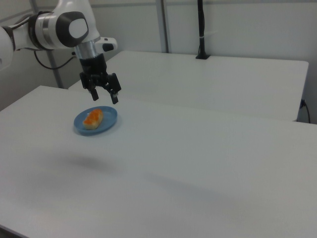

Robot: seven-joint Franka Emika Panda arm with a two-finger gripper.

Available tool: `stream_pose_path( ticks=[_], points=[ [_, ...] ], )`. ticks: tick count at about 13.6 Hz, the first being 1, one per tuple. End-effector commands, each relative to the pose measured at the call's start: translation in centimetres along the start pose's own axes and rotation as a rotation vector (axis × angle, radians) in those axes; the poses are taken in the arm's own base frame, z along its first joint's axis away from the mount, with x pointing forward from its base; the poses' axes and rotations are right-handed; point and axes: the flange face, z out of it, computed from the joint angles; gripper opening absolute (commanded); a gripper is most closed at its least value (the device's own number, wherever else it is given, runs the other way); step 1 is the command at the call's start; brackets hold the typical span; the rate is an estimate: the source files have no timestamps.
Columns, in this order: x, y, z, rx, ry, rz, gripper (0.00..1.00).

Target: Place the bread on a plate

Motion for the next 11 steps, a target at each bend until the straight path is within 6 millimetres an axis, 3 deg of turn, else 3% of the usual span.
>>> stream_pose_path(
  ticks=[1, 6, 11],
  points=[
    [-1.6, 4.2, -1.2, 0.074, -0.019, -0.041, 1.00],
    [-2.0, 5.4, -2.5, 0.098, 0.004, -0.035, 1.00],
    [-2.0, 5.1, -2.6, 0.098, 0.009, -0.036, 1.00]
  ],
)
